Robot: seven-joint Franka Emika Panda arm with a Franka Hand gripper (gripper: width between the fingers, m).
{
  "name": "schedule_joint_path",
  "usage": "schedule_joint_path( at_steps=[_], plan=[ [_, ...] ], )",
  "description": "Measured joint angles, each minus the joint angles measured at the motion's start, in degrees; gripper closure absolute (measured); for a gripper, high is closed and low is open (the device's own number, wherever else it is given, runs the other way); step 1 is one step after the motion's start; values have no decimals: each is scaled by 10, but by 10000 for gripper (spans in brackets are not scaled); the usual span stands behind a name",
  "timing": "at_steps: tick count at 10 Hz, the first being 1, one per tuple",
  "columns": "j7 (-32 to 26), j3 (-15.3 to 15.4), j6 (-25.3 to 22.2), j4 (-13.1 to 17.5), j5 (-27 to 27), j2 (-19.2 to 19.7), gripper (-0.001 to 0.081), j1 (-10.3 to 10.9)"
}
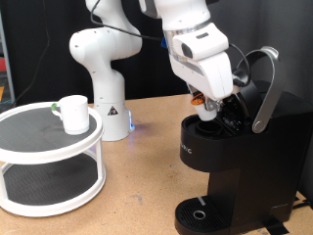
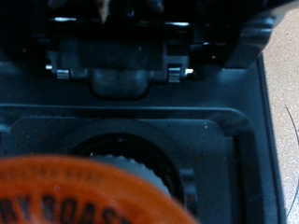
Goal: Make a cup of coffee with the keurig machine
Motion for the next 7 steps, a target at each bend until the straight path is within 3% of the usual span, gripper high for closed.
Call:
schedule_joint_path(
  at_steps=[7],
  plan=[
    [6, 11, 40, -30, -7, 6, 370, 0]
  ],
)
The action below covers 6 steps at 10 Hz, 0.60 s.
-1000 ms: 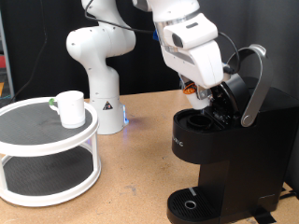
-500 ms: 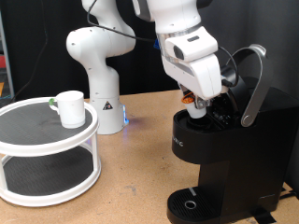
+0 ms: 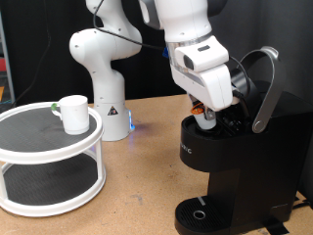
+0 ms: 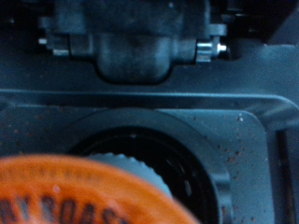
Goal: Make a cup of coffee with the keurig machine
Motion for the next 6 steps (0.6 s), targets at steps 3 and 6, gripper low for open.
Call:
schedule_joint_path(
  at_steps=[3, 6],
  plan=[
    [0, 5, 9, 0, 0, 11, 370, 0],
    [15, 11, 20, 1, -4, 24, 370, 0]
  ],
)
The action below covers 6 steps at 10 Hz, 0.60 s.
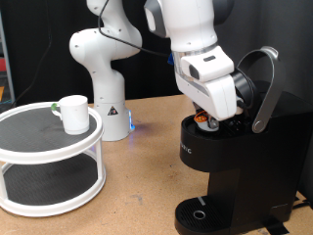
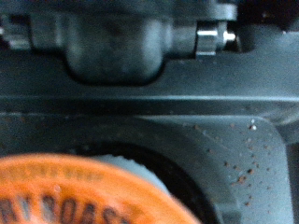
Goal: Make a cup of coffee with the keurig machine
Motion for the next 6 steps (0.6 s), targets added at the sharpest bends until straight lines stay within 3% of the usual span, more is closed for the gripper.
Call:
schedule_joint_path(
  at_steps=[5, 6],
  plan=[
    [2, 1, 1, 1, 0, 5, 369, 0],
    [2, 1, 2, 1, 0, 8, 179, 0]
  ],
)
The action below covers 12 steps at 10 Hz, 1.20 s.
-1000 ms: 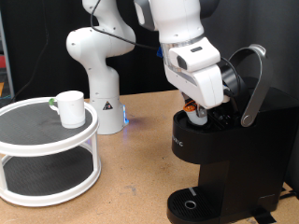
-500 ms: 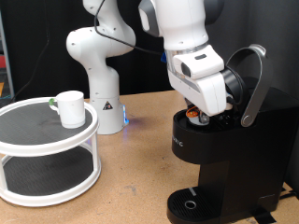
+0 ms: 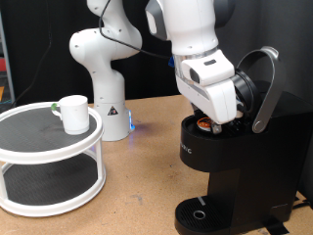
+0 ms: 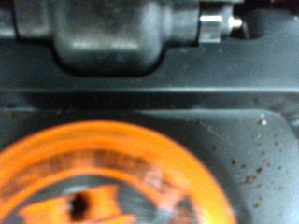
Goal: Make a cup of coffee with the keurig machine
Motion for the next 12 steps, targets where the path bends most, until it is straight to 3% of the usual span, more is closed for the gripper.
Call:
schedule_joint_path(
  at_steps=[1, 2, 4, 9, 12],
  plan=[
    [0, 0, 3, 3, 0, 2, 179, 0],
    [1, 0, 3, 5, 0, 3, 43, 0],
    [3, -1, 3, 6, 0, 4, 6, 0],
    [12, -9, 0, 21, 9, -9, -2, -9],
    [8, -20, -32, 33, 8, -29, -2, -16]
  ],
)
